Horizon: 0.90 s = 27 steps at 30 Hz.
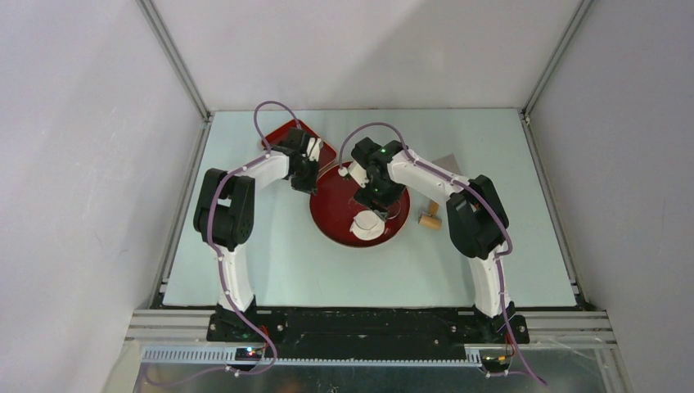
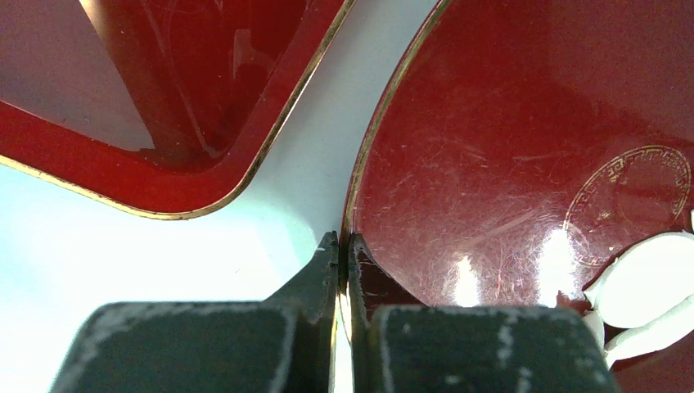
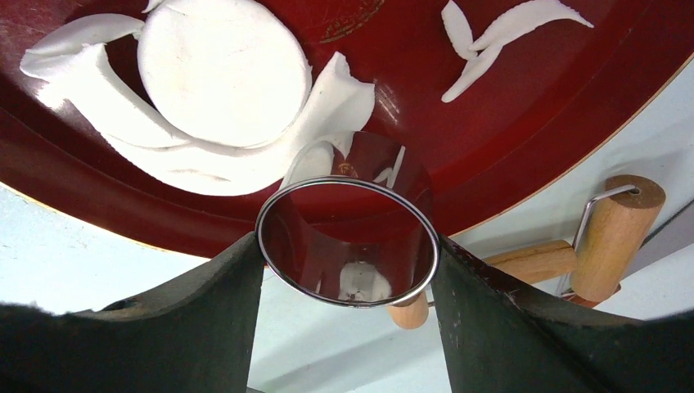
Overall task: Roll out the dumpling wrappers from the dough
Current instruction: Remove the dumpling wrapper from the work surface.
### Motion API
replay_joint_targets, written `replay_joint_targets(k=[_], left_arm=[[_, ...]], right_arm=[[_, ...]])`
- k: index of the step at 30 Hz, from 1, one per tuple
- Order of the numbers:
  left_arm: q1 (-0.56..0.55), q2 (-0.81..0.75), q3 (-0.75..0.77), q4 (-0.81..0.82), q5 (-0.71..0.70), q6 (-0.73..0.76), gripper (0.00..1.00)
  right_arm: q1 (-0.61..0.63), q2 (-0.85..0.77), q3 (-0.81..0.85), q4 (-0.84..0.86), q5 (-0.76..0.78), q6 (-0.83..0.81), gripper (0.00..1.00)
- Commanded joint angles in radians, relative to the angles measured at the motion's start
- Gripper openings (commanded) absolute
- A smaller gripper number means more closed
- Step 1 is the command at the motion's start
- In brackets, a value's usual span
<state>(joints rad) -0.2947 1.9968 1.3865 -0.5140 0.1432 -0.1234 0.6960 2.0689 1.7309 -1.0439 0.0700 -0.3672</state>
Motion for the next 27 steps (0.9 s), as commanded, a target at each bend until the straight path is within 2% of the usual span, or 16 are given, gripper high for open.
replay_joint_targets(k=[1,27], left_arm=[[0.003,-0.040,-0.010,-0.002,-0.019,0.010,0.00],[0.001,-0.039,-0.010,-0.001,-0.019,0.010,0.00]], right_arm=[[0.002,0.007,0.038,-0.037,0.007,0.010,0.54],[0.021,0.040,0.080,-0.064,-0.010,0.010,0.54]])
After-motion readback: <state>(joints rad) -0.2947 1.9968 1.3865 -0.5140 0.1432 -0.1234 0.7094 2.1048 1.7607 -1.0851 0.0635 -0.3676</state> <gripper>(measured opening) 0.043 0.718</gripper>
